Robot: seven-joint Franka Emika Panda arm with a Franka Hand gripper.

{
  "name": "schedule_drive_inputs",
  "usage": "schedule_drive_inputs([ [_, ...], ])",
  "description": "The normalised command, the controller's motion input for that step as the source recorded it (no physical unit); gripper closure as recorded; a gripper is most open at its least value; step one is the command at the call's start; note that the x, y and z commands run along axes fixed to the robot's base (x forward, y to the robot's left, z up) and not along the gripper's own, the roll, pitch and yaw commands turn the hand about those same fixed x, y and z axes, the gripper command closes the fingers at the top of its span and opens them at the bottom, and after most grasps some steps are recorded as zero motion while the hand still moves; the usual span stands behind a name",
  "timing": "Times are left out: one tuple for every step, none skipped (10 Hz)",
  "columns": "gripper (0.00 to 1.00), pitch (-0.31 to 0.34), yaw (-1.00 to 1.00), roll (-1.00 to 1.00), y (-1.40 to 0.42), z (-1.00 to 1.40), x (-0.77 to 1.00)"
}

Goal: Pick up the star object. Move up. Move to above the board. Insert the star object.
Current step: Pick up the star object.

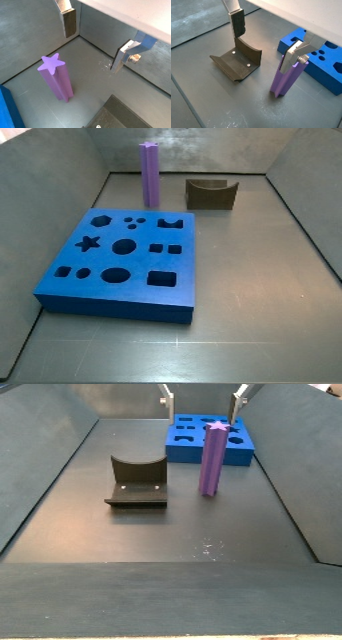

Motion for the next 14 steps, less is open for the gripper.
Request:
schedule_drive_inputs([
  [0.00,0.007,-0.14,0.00,-0.17,0.00,0.00],
  [0.00,0.064,-0.11,-0.06,-0.28,-0.13,-0.06],
  [0.00,0.000,-0.26,-0.09,-0.60,-0.45,-0.30],
  [0.00,-0.059,-0.29,-0.05,-0.81,-0.76,-0.30],
  [0.00,-0.123,-0.36,-0.01,-0.81,-0.81,-0.25],
  [0.00,0.041,-0.33,-0.08,-0.54,-0.21,0.00],
  [0.00,0.016,-0.11,0.00,-0.08,0.00,0.05],
  [0.00,0.000,0.00,0.00,0.00,-0.01,-0.02],
  [0.00,-0.179,0.00,0.06,0.16,-0.48,-0.27],
  [0.00,-0.274,0.02,0.08,0.27,-0.74,-0.47],
  [0.00,0.000,0.00,0.00,0.00,-0.10,0.00],
  [0.00,-0.100,0.00,0.03,0.07,-0.73,-0.12],
  [0.00,0.004,0.00,-0.01,0.00,0.00,0.00],
  [0.00,0.009,0.01,-0.02,0.00,-0.01,0.00],
])
